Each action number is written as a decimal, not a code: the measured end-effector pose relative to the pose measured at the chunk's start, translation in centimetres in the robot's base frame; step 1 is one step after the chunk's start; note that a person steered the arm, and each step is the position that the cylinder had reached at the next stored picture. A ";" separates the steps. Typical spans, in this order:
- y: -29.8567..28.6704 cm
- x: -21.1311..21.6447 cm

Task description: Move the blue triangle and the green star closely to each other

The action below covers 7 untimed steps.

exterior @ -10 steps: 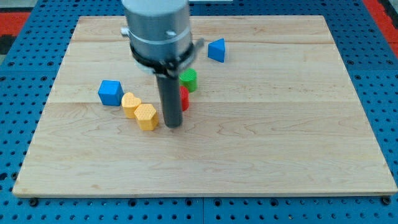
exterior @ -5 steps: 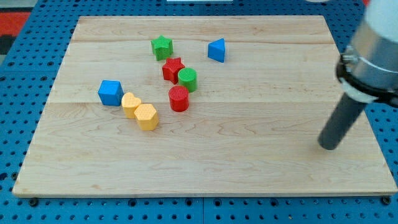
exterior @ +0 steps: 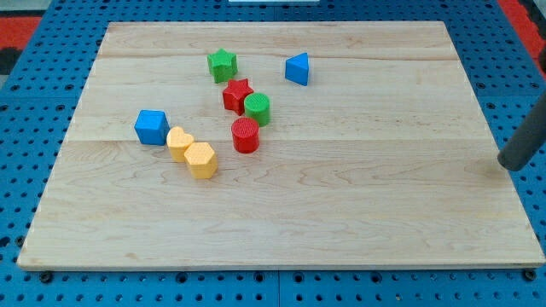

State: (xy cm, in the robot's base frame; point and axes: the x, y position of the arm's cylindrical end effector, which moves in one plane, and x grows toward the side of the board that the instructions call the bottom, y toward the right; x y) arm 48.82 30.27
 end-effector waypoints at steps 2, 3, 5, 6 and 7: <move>-14.2 -10.9; -17.0 -15.7; -22.3 -16.1; -26.9 -16.8; -25.5 -18.7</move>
State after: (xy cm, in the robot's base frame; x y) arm 30.11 4.76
